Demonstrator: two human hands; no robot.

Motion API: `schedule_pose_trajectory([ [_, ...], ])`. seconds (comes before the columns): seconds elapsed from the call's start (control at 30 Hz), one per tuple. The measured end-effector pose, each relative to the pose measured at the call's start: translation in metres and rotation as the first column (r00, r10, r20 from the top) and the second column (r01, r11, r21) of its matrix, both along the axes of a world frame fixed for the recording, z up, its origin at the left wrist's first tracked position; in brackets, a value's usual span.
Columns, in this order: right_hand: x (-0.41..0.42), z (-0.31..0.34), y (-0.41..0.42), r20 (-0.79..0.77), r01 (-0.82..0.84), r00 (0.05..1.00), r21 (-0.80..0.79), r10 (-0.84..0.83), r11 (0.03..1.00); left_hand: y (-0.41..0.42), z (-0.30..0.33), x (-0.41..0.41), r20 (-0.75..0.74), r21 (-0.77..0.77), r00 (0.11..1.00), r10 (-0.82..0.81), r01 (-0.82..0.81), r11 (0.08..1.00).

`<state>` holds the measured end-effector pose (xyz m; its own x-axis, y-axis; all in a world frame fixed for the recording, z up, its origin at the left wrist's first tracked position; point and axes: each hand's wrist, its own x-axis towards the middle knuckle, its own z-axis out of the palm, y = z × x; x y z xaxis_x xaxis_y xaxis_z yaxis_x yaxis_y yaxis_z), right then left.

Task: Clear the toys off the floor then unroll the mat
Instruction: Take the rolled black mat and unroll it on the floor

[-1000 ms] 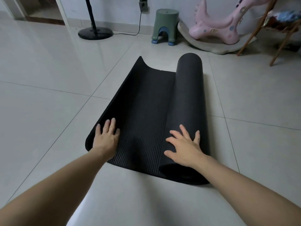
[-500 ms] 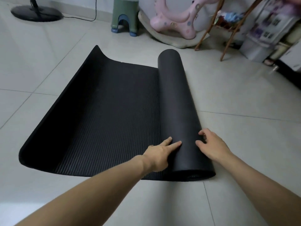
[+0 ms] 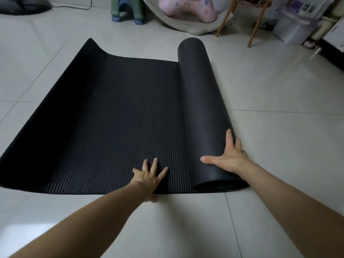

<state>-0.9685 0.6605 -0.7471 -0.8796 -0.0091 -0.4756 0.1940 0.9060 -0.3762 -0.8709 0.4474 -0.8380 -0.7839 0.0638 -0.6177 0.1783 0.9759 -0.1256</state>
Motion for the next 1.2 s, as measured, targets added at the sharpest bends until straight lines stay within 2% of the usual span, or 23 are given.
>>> schedule_pose_trajectory([
  [0.13, -0.002, -0.006, -0.001, -0.039, -0.015, 0.999, 0.023, 0.016, 1.000, -0.002, 0.002, -0.004, 0.012, 0.012, 0.999, -0.039, 0.039, 0.999],
  [0.3, 0.001, -0.001, -0.004, -0.070, -0.027, 0.997, 0.001, 0.027, 1.000, -0.028, 0.019, -0.005, -0.081, 0.091, 0.992, -0.100, 0.107, 0.990],
  [0.43, 0.012, 0.001, -0.004, -0.046, -0.048, 0.998, -0.091, 0.044, 0.995, -0.047, 0.027, 0.010, -0.166, 0.113, 0.981, -0.102, 0.121, 0.986],
  [0.7, 0.039, 0.000, -0.028, 0.015, -0.129, 0.991, -0.150, 0.132, 0.980, -0.080, 0.042, 0.060, -0.204, 0.133, 0.975, -0.090, 0.118, 0.984],
  [1.2, 0.101, -0.009, -0.129, 0.097, -0.218, 0.959, -0.342, 0.265, 0.914, -0.197, 0.045, 0.158, -0.156, 0.039, 0.978, 0.136, -0.131, 0.991],
])
